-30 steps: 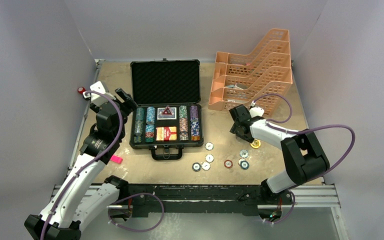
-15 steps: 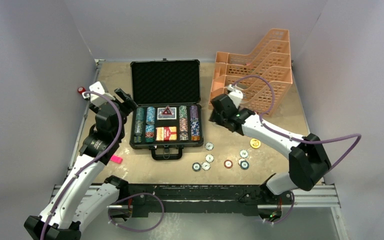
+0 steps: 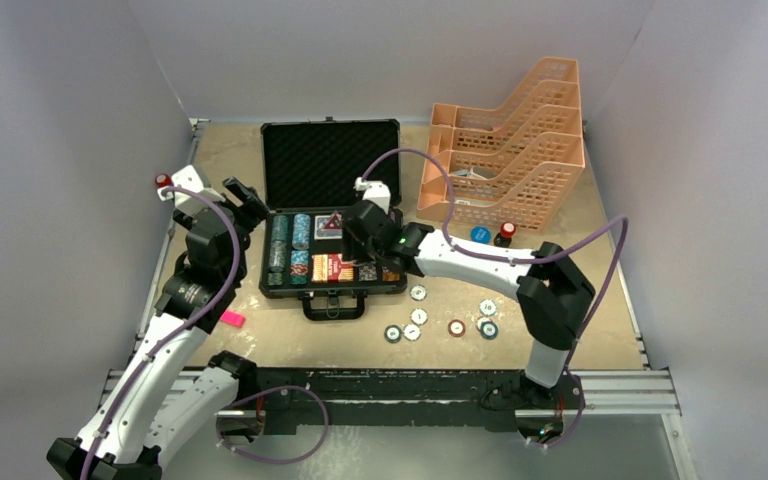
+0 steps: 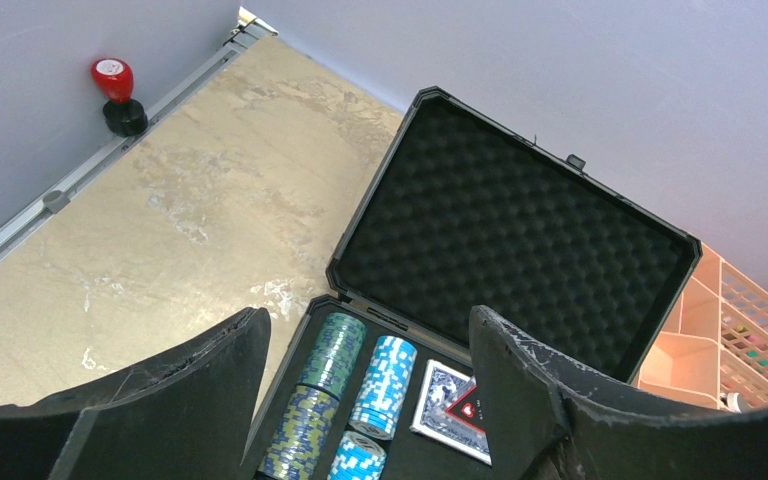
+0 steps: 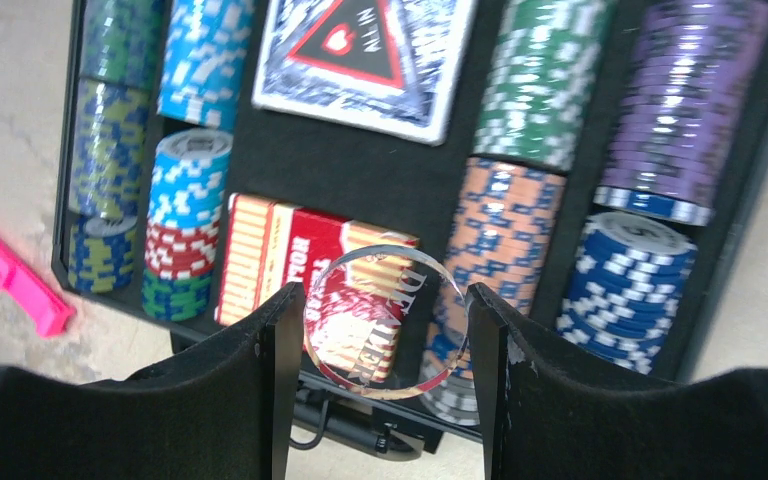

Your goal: Pack up texas hold em set

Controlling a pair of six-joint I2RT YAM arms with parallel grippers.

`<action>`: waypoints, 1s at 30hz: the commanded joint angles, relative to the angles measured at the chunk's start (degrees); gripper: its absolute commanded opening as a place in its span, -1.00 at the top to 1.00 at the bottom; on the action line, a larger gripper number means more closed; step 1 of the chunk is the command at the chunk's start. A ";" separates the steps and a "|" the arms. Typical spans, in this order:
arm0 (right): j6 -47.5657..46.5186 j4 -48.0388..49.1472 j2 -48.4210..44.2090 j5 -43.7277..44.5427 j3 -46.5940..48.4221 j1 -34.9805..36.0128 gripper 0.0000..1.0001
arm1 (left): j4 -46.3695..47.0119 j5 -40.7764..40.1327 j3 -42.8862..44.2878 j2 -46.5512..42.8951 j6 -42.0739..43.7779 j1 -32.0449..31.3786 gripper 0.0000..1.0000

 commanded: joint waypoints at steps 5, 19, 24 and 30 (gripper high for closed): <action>-5.42 4.49 3.23 -5.27 5.43 2.46 -0.14 | 1.14 -0.15 -0.23 -0.14 -0.58 0.66 -0.44; -6.83 4.14 5.96 -7.10 7.84 2.57 -0.58 | 1.15 0.27 -0.25 -0.05 -0.58 0.76 -0.44; -5.14 4.07 1.49 -6.80 5.55 2.65 -0.69 | 1.05 0.55 -0.13 -0.04 -0.54 0.81 -0.44; 0.55 -3.62 -6.02 -0.39 -0.37 2.62 -0.61 | 1.23 1.87 -0.15 -0.38 -0.62 0.82 -0.44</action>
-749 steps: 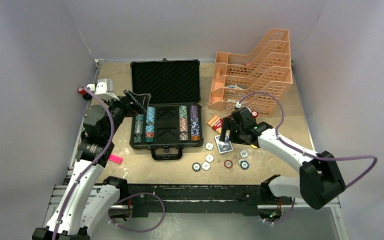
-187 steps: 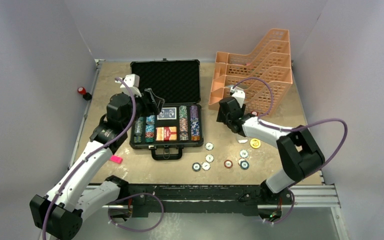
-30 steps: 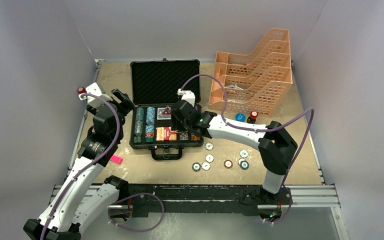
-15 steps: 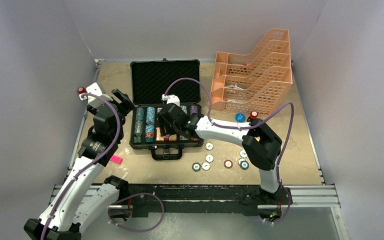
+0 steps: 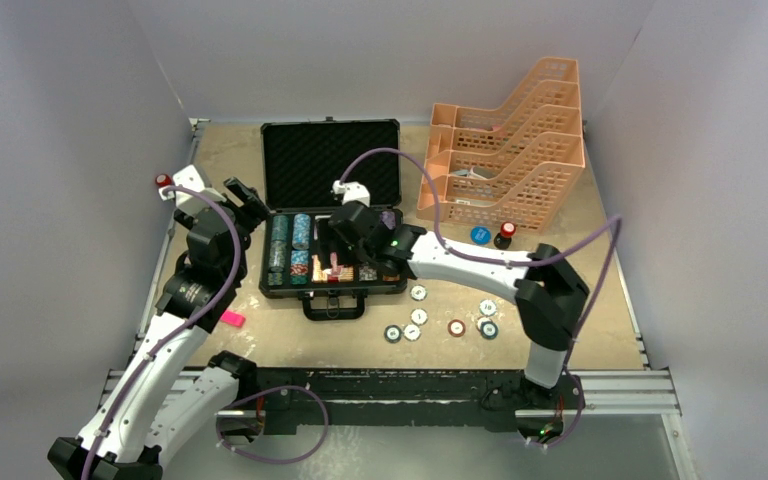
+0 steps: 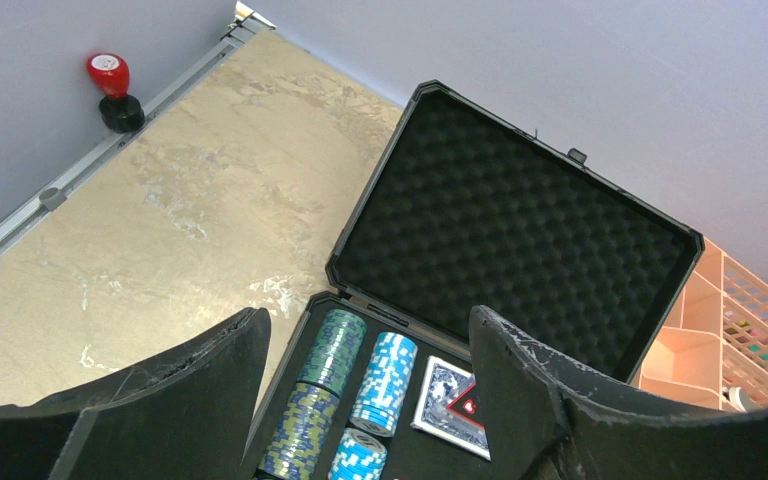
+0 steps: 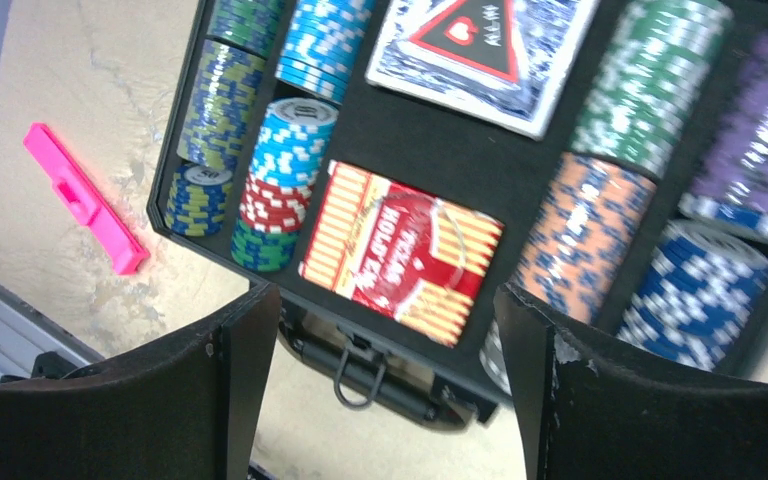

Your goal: Pack up texas hold em set

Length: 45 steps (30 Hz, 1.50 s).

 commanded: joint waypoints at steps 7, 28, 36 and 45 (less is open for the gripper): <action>15.72 -15.73 -19.39 6.80 -18.63 0.19 -0.46 | 1.98 3.87 -0.18 -0.79 -0.43 0.56 -0.44; 9.71 1.65 -16.41 18.51 -29.29 -31.14 -0.75 | 4.22 10.31 -0.59 2.39 1.48 0.50 -0.44; 8.21 9.95 -8.26 22.10 -30.22 -34.47 -0.63 | 3.98 8.94 -0.68 2.63 1.64 0.63 -0.44; 7.97 12.48 -2.32 21.37 -28.07 -36.47 -0.55 | 4.17 8.55 -0.66 3.50 1.81 0.86 -0.44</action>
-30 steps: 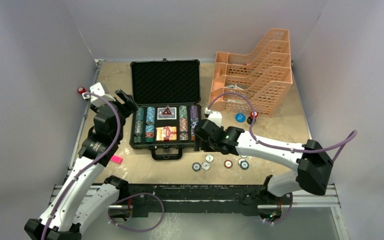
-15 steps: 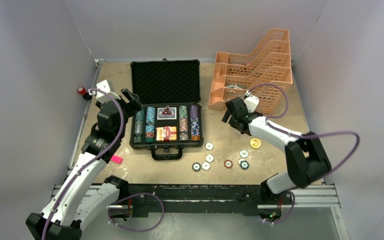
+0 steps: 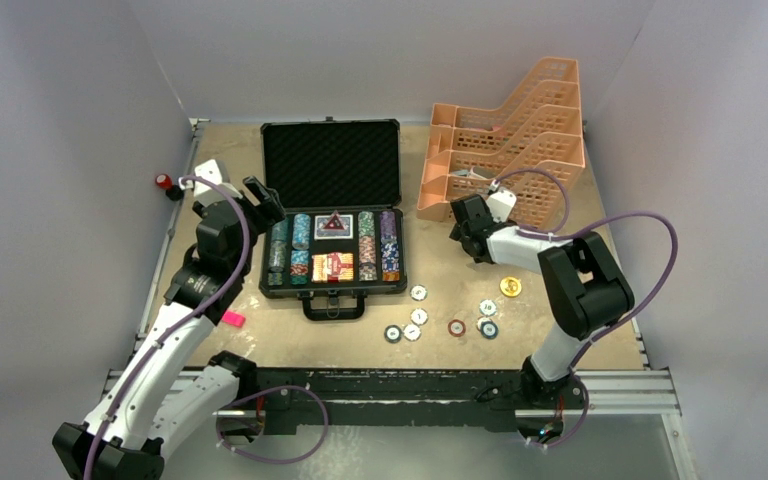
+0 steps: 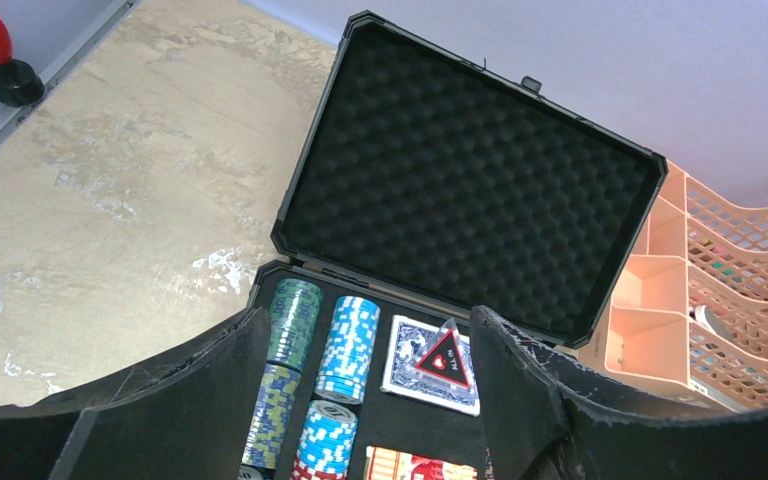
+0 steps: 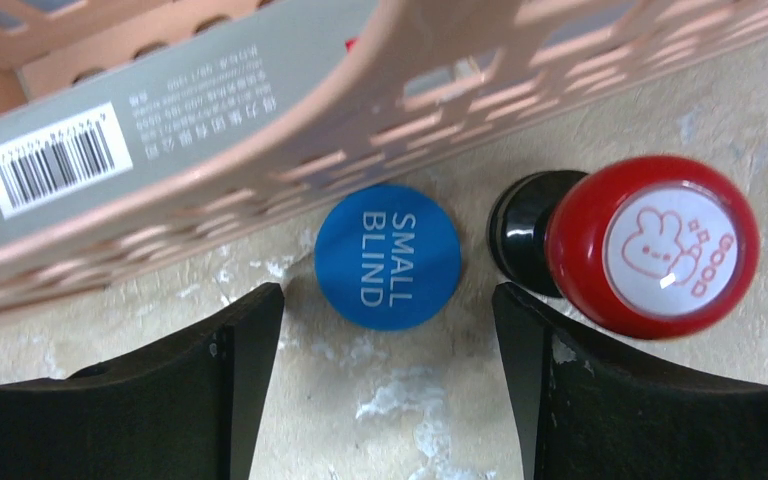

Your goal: Pack up texas hold em set

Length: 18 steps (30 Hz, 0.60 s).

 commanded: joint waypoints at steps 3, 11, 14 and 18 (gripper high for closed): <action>2.06 0.86 3.05 1.05 2.40 -1.29 -0.48 | 2.44 -1.17 -0.09 -0.12 1.28 0.59 -0.44; 3.74 -0.21 3.72 1.39 2.48 -1.34 -0.20 | 2.73 -0.73 -0.14 0.23 1.10 0.63 -0.44; 3.67 -1.65 3.08 1.15 2.41 -1.34 -0.11 | 2.73 -0.78 -0.14 0.00 1.08 0.69 -0.44; 2.58 -4.30 0.85 0.36 2.04 -1.07 -0.07 | 2.77 -0.73 -0.09 -0.20 1.07 0.63 -0.43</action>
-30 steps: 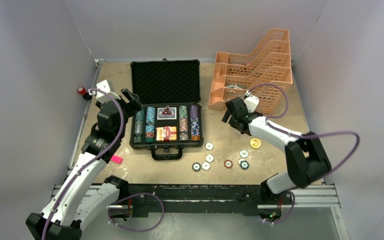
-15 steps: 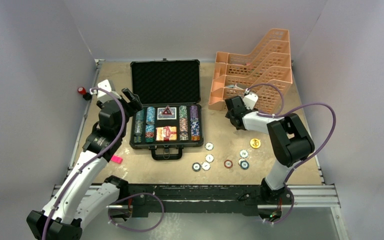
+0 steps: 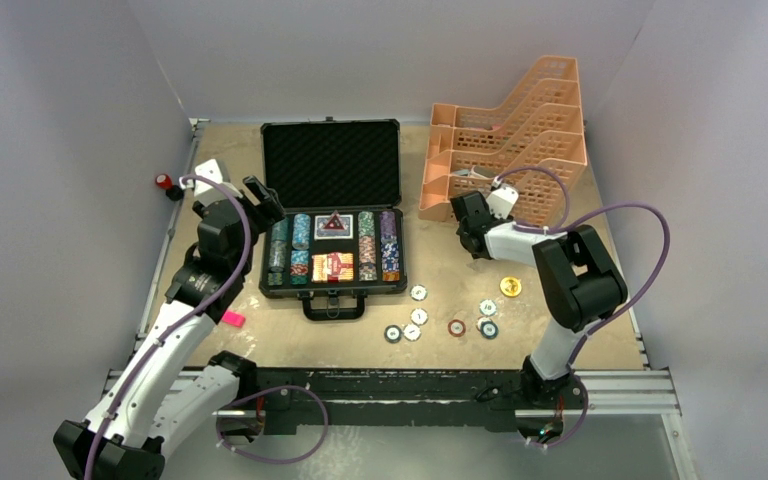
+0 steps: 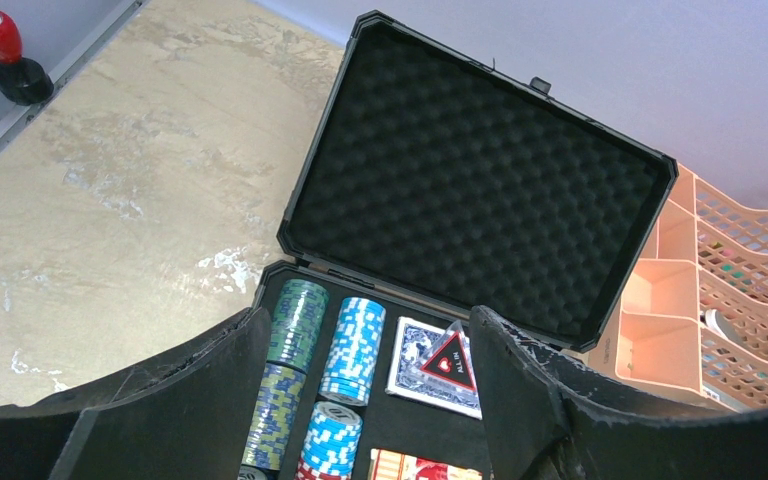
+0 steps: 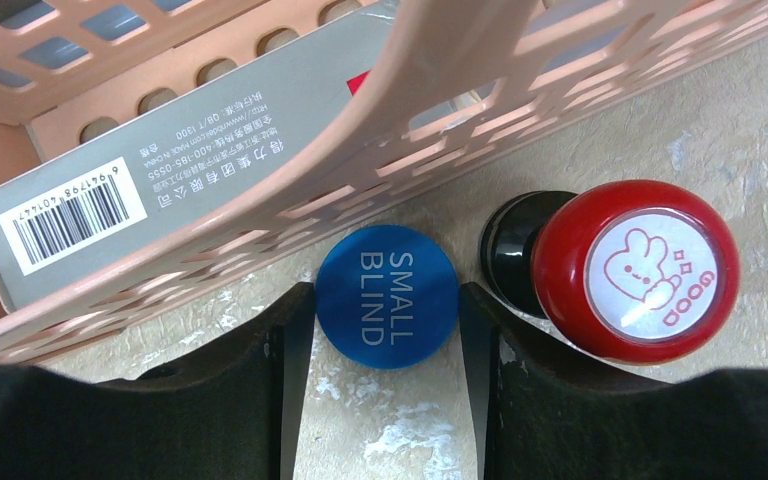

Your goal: Pack up texas hold em set

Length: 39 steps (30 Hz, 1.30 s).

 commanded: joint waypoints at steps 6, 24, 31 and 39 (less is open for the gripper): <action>2.14 -11.75 -4.68 -5.79 -1.20 2.85 -0.06 | 2.77 -0.13 0.01 -0.96 1.07 0.62 -0.43; 1.94 -19.49 -4.61 -14.49 -1.64 11.12 -0.34 | 2.36 -0.20 -0.03 -1.83 0.86 0.78 -0.44; 1.45 -18.57 -2.36 -15.12 -1.17 11.17 -0.18 | 2.20 -0.47 0.02 -1.95 0.85 0.78 -0.43; -0.76 -16.43 -6.39 -11.20 -0.49 11.19 0.00 | 2.08 0.06 0.19 -1.25 0.76 0.95 -0.43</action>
